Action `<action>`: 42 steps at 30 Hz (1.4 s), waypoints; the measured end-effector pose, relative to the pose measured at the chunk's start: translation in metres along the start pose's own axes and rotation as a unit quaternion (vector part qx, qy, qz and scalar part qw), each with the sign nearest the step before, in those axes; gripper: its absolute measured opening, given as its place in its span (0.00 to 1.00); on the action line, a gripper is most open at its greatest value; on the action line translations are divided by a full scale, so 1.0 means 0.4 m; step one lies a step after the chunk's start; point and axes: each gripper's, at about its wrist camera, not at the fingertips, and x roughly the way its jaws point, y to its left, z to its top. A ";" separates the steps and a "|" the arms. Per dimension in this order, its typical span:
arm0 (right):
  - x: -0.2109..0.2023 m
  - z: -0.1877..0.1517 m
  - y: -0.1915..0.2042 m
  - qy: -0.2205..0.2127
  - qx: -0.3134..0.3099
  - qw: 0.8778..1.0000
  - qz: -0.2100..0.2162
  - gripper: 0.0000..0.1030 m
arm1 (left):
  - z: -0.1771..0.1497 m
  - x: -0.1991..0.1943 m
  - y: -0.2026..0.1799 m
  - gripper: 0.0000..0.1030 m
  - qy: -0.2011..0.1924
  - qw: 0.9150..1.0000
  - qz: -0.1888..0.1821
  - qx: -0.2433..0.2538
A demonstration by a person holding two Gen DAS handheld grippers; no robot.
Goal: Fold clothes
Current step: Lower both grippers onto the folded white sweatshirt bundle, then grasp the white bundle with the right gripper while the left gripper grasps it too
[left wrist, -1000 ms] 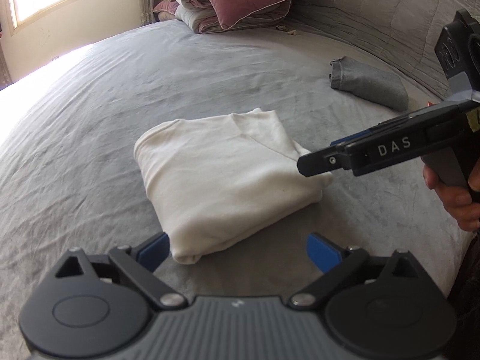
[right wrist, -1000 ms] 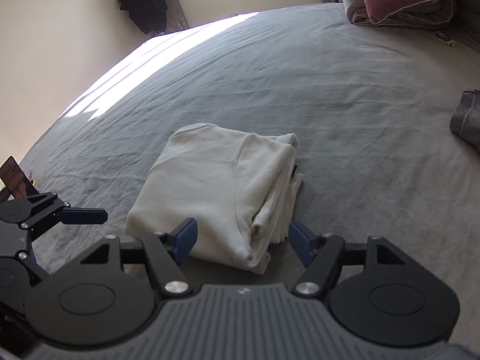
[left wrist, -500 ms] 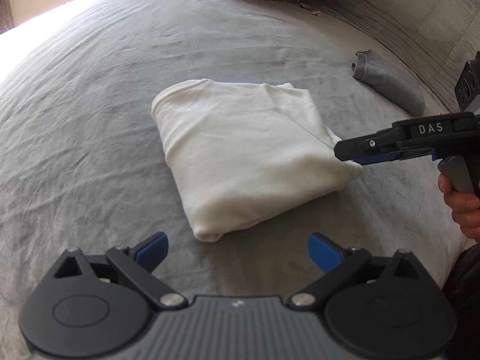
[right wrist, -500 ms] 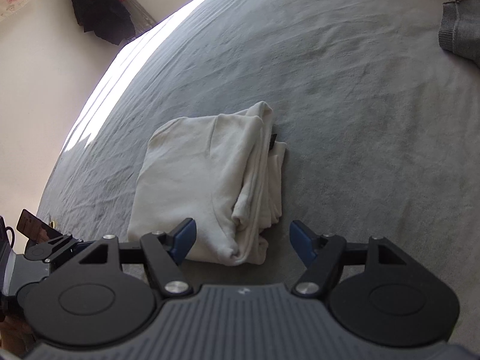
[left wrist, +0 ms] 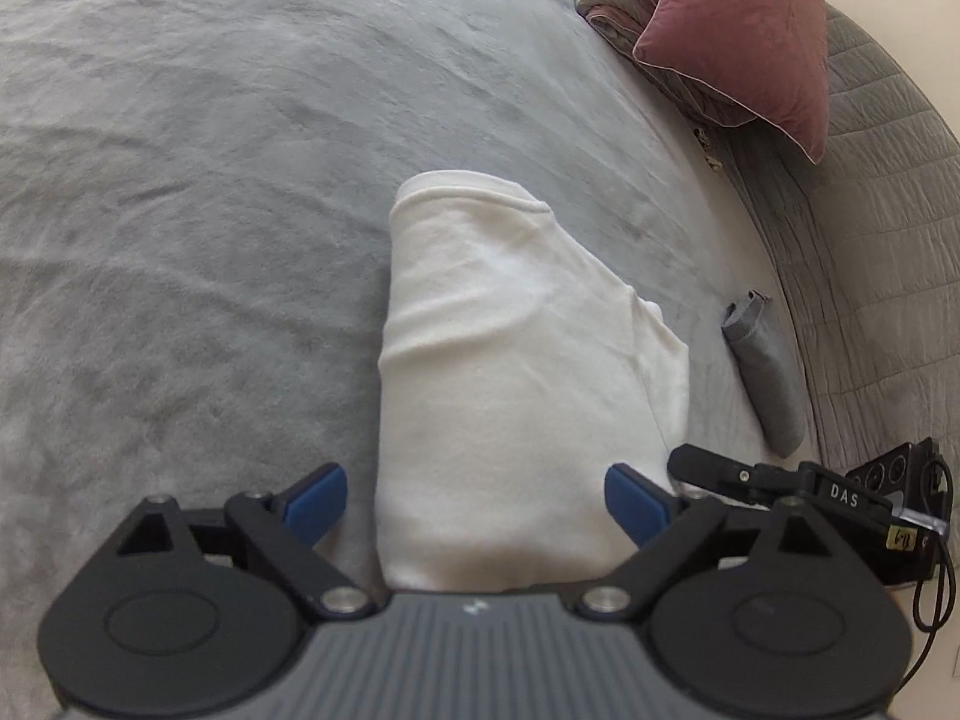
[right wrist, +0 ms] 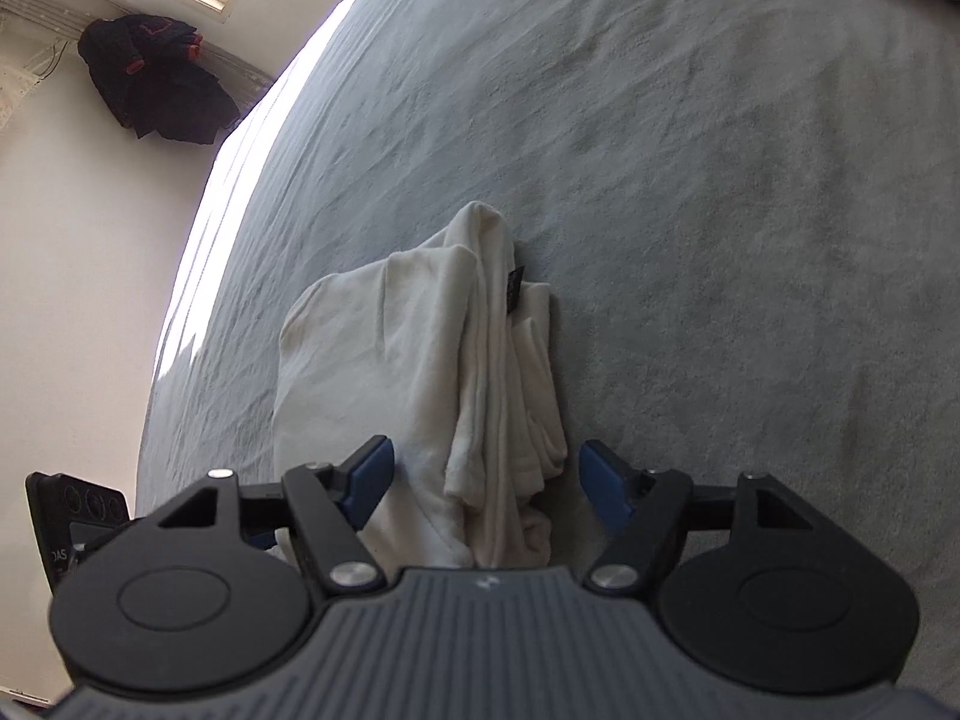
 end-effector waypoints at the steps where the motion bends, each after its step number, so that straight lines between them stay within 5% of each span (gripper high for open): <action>1: 0.002 0.004 -0.006 0.000 0.010 1.000 0.005 0.70 | 0.001 0.007 -0.001 0.88 -0.004 1.000 -0.001 0.001; 9: 0.012 0.027 -0.054 -0.007 0.071 0.997 0.035 0.53 | 0.024 0.045 0.001 0.73 -0.041 0.999 -0.012 -0.024; 17: -0.004 0.015 -0.030 -0.015 0.056 0.998 0.037 0.41 | 0.027 0.037 -0.029 0.56 -0.049 0.998 0.033 0.004; 26: -0.061 0.012 -0.024 -0.028 0.063 0.995 0.070 0.38 | 0.053 0.013 -0.100 0.45 -0.061 0.996 0.060 0.032; 37: -0.091 0.014 -0.090 -0.040 0.104 0.993 0.045 0.41 | 0.069 0.076 -0.156 0.48 -0.036 0.996 0.067 0.036; 42: -0.068 0.007 -0.104 -0.020 0.110 0.993 0.037 0.55 | 0.059 0.100 -0.106 0.59 -0.032 0.998 0.051 -0.004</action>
